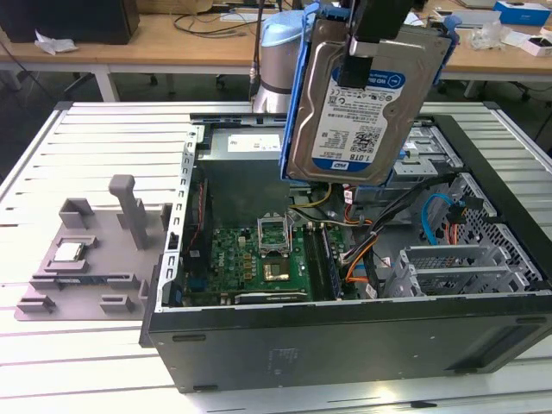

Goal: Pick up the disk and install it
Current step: 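Pick up the disk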

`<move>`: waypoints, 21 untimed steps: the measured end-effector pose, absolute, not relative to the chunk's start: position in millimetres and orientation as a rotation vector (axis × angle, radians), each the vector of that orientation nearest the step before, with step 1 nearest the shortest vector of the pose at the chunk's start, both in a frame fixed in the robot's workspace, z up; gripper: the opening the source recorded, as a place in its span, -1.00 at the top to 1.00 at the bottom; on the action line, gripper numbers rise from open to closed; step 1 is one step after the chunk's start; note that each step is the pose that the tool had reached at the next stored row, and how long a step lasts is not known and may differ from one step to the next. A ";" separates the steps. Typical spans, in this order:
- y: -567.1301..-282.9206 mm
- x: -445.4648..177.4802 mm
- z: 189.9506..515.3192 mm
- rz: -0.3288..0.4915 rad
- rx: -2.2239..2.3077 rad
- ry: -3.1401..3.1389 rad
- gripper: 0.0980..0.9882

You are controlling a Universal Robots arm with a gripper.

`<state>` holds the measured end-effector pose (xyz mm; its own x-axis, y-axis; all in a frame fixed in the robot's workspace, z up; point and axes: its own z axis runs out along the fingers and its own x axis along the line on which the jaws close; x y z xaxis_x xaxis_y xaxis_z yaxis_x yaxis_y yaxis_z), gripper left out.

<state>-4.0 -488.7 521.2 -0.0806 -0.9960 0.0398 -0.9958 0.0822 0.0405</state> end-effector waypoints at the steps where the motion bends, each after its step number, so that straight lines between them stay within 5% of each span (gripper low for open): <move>1: -488.6 -1.0 521.2 -0.004 2.091 -2.268 0.40; 21: -488.4 44.0 520.0 0.004 2.087 -2.265 0.40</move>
